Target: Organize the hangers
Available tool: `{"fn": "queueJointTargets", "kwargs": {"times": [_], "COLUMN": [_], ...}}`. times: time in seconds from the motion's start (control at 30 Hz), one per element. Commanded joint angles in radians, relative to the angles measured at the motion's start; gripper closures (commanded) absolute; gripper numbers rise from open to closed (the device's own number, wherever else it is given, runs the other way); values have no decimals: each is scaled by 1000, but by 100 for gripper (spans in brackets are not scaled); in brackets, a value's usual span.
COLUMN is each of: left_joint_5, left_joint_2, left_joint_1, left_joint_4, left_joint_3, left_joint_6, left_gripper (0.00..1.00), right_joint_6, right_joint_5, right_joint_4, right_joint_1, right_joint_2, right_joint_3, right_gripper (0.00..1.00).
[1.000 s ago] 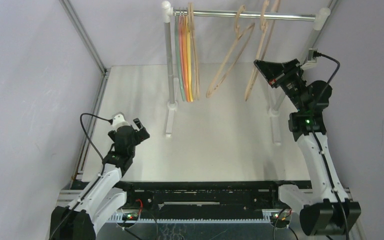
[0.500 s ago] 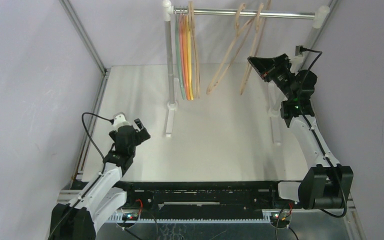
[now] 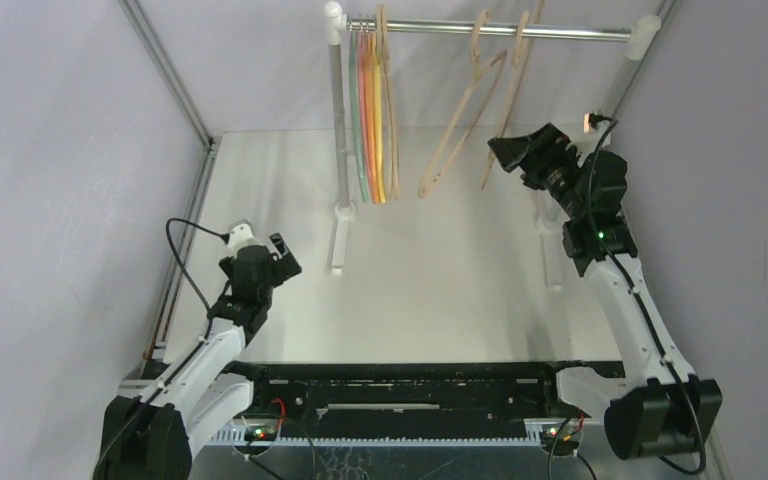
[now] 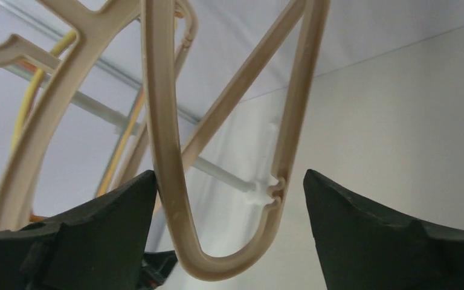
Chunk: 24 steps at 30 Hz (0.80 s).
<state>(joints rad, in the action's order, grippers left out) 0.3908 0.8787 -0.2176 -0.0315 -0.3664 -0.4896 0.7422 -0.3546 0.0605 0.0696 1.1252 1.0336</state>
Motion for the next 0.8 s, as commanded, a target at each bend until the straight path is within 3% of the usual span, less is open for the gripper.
{"fn": "queueJointTargets", "kwargs": {"times": [0.0, 0.2, 0.4, 0.67, 0.77], "left_joint_5": [22, 28, 10, 17, 34], "left_joint_2": [11, 49, 107, 194, 221], "left_joint_1": [-1, -2, -6, -43, -57], "left_joint_4": [28, 47, 82, 94, 95], "left_joint_3": [-56, -59, -62, -99, -119], "left_joint_6": [5, 6, 4, 21, 36], "left_gripper": [1, 0, 1, 1, 1], "right_joint_6": [-217, -303, -326, -385, -448], "right_joint_5": [242, 432, 484, 493, 565], "right_joint_4": [-135, -150, -136, -86, -46], "right_joint_1": [52, 64, 74, 120, 173], "right_joint_2": [-136, -286, -359, -316, -262], "right_joint_3": [-68, -240, -399, -514, -520], "right_gripper": [0, 0, 0, 0, 0]}}
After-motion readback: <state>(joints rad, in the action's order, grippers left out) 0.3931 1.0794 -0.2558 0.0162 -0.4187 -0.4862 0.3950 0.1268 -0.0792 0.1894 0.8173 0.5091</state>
